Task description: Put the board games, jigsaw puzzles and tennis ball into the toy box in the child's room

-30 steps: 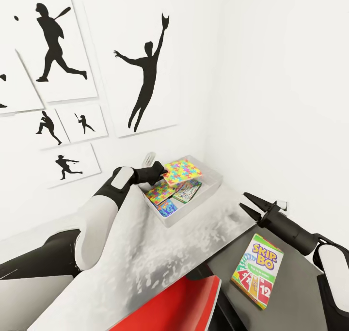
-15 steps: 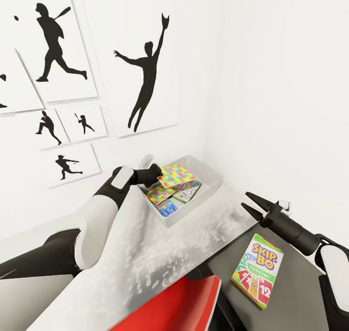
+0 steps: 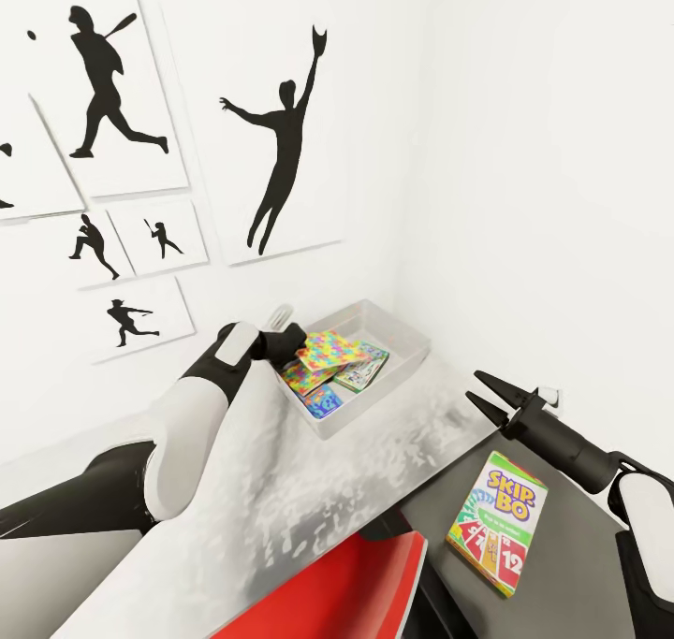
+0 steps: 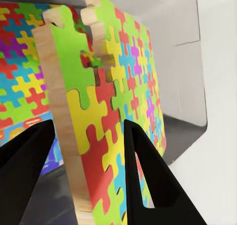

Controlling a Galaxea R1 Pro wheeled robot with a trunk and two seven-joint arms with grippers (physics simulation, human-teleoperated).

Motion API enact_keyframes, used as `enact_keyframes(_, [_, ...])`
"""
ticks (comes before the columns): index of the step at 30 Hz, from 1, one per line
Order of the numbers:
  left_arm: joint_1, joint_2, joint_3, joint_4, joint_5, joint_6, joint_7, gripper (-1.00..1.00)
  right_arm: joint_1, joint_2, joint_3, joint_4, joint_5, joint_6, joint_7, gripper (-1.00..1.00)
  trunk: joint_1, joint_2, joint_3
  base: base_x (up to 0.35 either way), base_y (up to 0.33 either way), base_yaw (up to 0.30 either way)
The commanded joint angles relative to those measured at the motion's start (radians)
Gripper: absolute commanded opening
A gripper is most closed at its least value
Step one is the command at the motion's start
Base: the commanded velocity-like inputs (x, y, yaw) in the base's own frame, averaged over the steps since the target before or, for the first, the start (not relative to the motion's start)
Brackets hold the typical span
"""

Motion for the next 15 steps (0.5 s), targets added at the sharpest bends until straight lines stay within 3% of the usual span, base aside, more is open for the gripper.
enact_keyframes(1, [-0.001, -0.001, 0.005, -0.002, 0.012, 0.002, 0.014, -1.00, -0.001, 0.000, -0.001, 0.000, 0.007, 0.004, 0.008, 1.00, 0.001, -0.002, -0.002, 0.000, 0.000, 0.000])
enact_keyframes(11, [-0.001, -0.001, 0.005, -0.002, 0.012, -0.001, 0.022, -1.00, -0.001, 0.000, -0.002, 0.000, 0.008, 0.004, 0.008, 1.00, 0.001, -0.002, -0.002, 0.000, 0.000, 0.000])
enact_keyframes(12, [-0.001, -0.001, 0.005, -0.002, 0.012, -0.001, 0.022, 1.00, -0.001, 0.000, -0.002, 0.000, 0.008, 0.004, 0.008, 1.00, 0.001, -0.002, -0.002, 0.000, 0.000, 0.000])
enact_keyframes(15, [-0.001, -0.001, 0.005, -0.002, 0.011, -0.001, 0.022, 1.00, -0.001, 0.000, -0.002, 0.000, 0.008, 0.004, 0.008, 1.00, 0.001, -0.002, -0.002, 0.000, 0.000, 0.000])
